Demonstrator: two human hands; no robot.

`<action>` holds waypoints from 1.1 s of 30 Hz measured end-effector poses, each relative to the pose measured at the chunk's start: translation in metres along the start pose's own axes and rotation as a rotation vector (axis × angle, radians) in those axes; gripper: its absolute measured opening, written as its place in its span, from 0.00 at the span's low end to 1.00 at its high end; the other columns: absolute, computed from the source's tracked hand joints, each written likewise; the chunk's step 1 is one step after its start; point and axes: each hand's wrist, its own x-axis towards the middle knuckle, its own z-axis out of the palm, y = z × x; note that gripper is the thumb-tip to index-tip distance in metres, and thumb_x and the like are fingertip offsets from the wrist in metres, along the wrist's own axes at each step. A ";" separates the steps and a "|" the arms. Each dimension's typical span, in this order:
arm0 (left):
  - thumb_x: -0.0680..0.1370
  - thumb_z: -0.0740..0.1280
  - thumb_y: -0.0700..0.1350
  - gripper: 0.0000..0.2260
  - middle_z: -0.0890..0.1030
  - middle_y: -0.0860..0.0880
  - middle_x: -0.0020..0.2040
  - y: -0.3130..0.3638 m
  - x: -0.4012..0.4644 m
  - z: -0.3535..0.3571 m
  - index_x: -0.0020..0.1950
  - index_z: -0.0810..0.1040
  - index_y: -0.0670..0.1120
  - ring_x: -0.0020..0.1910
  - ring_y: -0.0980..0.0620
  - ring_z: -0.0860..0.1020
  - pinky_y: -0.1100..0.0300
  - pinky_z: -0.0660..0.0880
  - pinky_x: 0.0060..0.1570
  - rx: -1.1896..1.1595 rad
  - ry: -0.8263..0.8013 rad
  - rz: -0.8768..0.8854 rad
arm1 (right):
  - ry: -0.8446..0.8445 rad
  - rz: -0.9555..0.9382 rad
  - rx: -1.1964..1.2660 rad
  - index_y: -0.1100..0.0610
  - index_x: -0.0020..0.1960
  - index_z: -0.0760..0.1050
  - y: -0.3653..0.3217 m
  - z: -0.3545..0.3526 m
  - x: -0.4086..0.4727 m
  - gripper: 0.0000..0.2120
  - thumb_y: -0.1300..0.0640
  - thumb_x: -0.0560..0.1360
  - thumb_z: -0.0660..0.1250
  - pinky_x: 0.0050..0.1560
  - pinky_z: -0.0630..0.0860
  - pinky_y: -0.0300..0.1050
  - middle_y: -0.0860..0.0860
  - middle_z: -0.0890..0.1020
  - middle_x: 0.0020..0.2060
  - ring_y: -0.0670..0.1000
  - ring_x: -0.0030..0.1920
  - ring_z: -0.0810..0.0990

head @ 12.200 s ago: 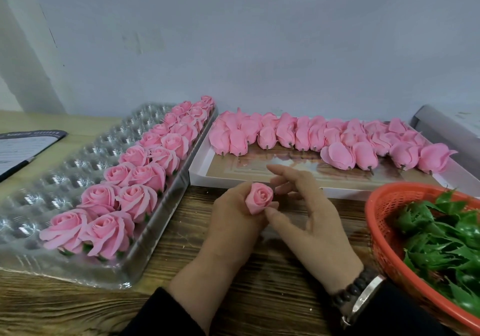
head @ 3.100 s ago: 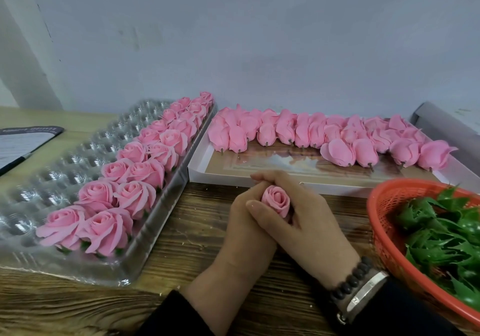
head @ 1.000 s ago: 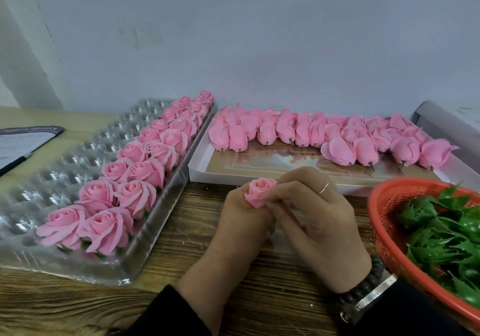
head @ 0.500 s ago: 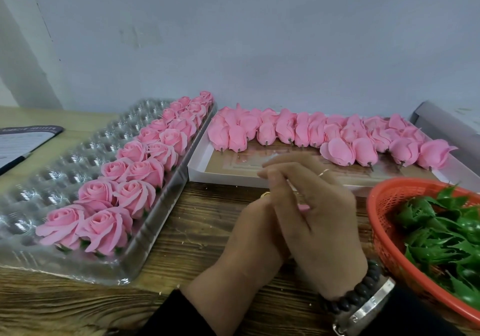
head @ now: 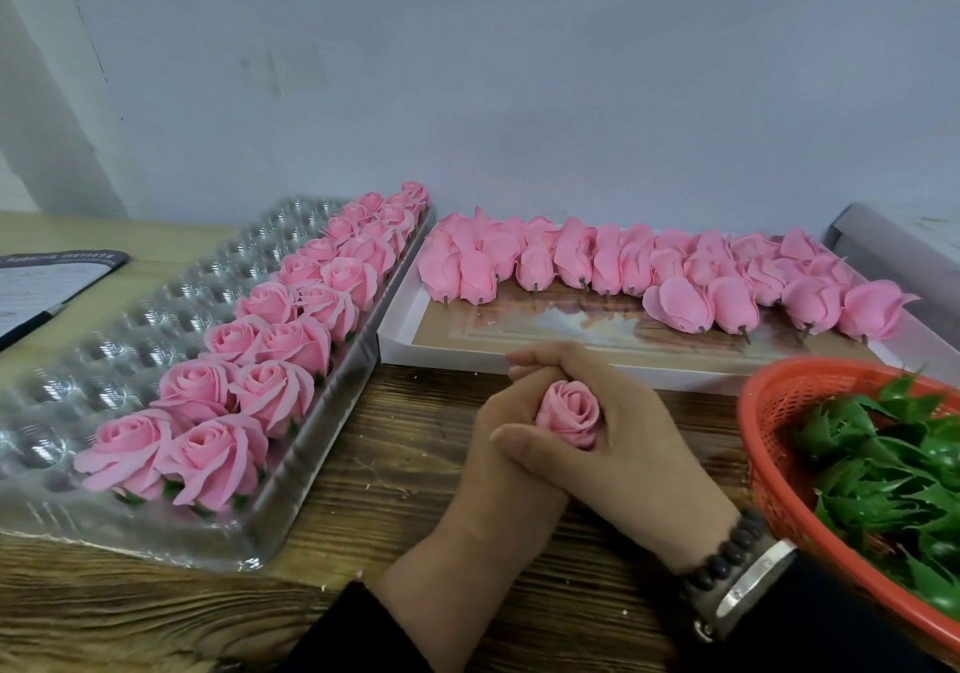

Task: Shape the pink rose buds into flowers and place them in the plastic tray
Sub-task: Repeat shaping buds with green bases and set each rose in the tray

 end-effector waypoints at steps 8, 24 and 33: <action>0.76 0.62 0.30 0.07 0.78 0.43 0.48 0.001 0.002 0.006 0.52 0.74 0.37 0.48 0.50 0.78 0.63 0.76 0.48 0.110 0.043 -0.048 | 0.014 -0.055 -0.055 0.27 0.58 0.67 0.002 -0.002 0.002 0.20 0.33 0.66 0.59 0.61 0.70 0.38 0.33 0.77 0.55 0.36 0.58 0.74; 0.75 0.67 0.37 0.04 0.82 0.47 0.37 0.007 0.002 -0.012 0.43 0.80 0.44 0.37 0.52 0.81 0.60 0.78 0.35 0.276 -0.081 -0.087 | -0.019 -0.018 0.119 0.32 0.62 0.66 0.005 -0.008 0.000 0.36 0.36 0.55 0.71 0.60 0.69 0.34 0.34 0.74 0.61 0.33 0.62 0.71; 0.79 0.55 0.32 0.14 0.83 0.47 0.42 0.001 -0.004 -0.004 0.48 0.81 0.40 0.44 0.58 0.81 0.73 0.75 0.39 0.458 -0.085 0.008 | 0.233 -0.095 -0.125 0.46 0.49 0.82 -0.005 0.014 -0.001 0.18 0.41 0.72 0.56 0.58 0.70 0.38 0.37 0.82 0.47 0.41 0.54 0.77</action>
